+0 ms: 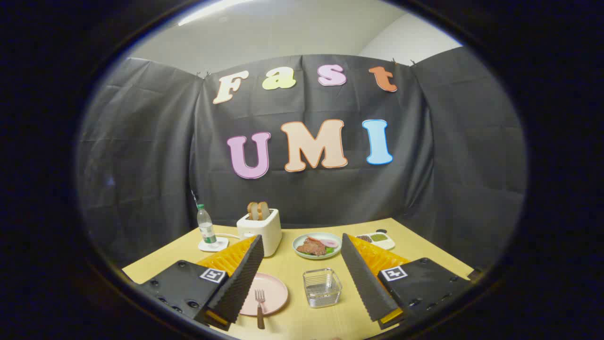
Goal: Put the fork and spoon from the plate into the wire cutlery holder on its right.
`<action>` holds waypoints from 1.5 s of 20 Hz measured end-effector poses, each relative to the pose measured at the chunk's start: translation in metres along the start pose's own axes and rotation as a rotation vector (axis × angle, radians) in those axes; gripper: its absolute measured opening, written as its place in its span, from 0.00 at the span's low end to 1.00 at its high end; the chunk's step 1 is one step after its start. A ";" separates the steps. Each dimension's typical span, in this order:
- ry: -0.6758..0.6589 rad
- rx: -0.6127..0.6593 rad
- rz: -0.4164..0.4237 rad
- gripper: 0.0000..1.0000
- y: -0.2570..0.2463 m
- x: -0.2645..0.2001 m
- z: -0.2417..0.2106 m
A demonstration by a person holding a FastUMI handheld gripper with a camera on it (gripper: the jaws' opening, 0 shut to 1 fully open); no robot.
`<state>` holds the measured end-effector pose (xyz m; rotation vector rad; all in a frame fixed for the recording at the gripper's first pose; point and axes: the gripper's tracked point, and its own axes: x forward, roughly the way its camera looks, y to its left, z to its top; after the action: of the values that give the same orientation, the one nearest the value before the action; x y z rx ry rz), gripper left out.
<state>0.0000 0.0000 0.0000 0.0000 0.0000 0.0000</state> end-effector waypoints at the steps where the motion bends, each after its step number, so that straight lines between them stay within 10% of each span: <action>1: -0.003 -0.003 -0.002 1.00 -0.001 0.002 0.000; 16: 0.017 -0.046 -0.036 1.00 0.006 -0.004 -0.007; 30: 0.213 -0.072 0.092 1.00 0.051 0.002 -0.120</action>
<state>0.0024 0.0508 -0.1203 -0.0720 0.2126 0.0924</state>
